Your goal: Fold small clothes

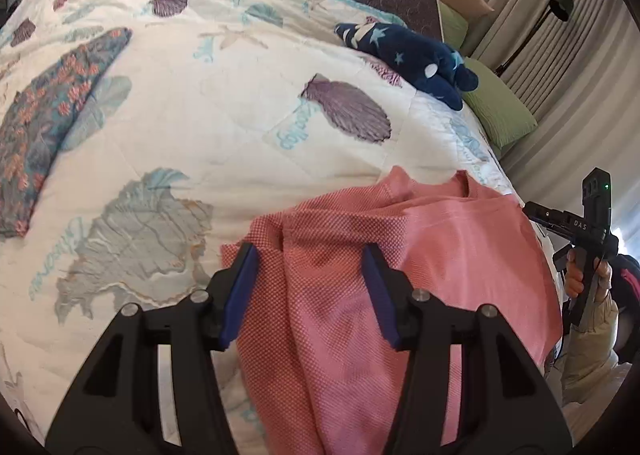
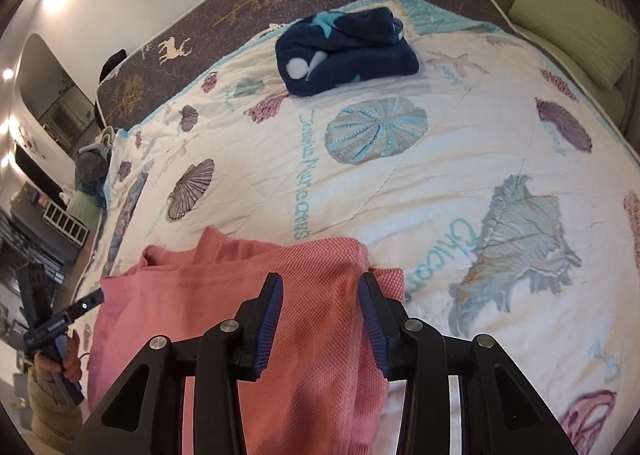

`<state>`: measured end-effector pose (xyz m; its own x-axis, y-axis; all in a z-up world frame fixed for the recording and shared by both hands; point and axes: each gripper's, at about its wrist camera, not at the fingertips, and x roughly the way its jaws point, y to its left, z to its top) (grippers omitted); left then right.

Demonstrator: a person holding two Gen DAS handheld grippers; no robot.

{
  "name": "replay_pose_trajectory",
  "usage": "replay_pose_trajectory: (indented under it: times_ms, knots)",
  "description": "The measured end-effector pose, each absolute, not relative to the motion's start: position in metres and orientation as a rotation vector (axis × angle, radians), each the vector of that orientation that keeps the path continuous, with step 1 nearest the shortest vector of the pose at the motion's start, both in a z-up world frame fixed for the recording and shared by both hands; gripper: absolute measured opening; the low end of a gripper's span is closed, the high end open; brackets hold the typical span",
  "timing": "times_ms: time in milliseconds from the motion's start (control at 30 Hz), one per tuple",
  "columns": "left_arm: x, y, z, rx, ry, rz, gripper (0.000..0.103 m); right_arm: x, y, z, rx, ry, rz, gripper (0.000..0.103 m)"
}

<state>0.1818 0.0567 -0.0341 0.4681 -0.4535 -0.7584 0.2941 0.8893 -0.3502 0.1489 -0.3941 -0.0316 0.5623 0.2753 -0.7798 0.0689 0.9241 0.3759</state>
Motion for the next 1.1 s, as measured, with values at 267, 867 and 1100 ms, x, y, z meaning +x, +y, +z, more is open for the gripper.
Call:
replay_pose_trajectory:
  times_ms: [267,867,1100]
  knots:
    - [0.187,0.054,-0.039,-0.189,0.99,-0.479,0.014,0.153,-0.403,-0.042,0.456,0.981,0.159,0.038]
    - [0.173,0.077,-0.023,-0.217,0.868,-0.397,0.025,0.144,-0.425,-0.041,0.462,0.905,0.078,0.007]
    - [0.153,0.06,-0.007,-0.145,0.8,-0.432,0.047,0.104,-0.401,-0.005,0.431,0.839,0.203,0.01]
